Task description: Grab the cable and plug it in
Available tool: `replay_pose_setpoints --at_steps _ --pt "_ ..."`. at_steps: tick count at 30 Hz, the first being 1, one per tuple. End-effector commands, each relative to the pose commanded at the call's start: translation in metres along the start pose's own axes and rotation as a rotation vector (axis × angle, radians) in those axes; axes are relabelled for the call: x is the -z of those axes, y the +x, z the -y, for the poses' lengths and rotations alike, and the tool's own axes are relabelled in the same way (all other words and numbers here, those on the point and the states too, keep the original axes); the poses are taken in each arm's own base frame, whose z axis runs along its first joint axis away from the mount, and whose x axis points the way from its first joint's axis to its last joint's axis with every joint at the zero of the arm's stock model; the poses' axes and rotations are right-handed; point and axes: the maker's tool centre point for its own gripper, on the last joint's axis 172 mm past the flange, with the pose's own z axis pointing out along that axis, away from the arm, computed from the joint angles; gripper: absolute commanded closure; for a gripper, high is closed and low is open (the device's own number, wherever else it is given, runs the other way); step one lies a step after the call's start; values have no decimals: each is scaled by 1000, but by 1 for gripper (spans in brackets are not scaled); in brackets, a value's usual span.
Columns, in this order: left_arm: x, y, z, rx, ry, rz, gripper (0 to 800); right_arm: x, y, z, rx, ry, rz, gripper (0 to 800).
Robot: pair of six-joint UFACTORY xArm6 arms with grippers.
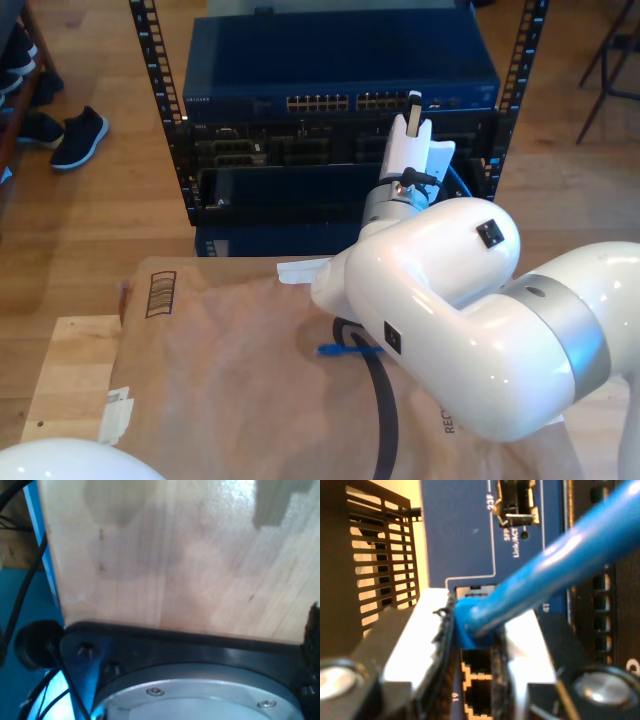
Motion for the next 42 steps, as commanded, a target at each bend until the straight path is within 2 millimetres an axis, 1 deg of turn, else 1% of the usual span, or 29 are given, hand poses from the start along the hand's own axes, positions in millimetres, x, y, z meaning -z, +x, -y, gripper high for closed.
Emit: replay_pose_setpoints --at_steps 10,11,12,13,15,17,21,26,28,35,42 --pt "0 0 0 0 0 2 0 0 -1 2 -2 1 2 798" --pt "0 0 0 1 -1 2 0 0 0 2 1 1 3 778" --pt "0 0 0 0 0 2 0 1 -1 2 3 1 6 695" --pt "0 0 0 1 -1 2 0 2 -2 1 6 1 10 632" --pt "0 0 1 1 1 2 0 3 -2 -1 9 -3 9 581" --pt "0 0 0 0 0 2 0 5 -3 -1 12 -4 11 565" --pt "-1 -1 0 0 0 3 0 6 -2 0 12 -1 11 575" --pt "-1 -1 0 0 0 3 0 7 1 -4 19 -9 8 576" --pt "0 0 0 1 -1 0 0 8 1 3 14 -5 8 595" --pt "-1 -1 0 0 0 3 0 14 8 -1 26 -21 3 661" --pt "0 0 0 0 0 0 0 14 8 -2 26 -23 3 747"
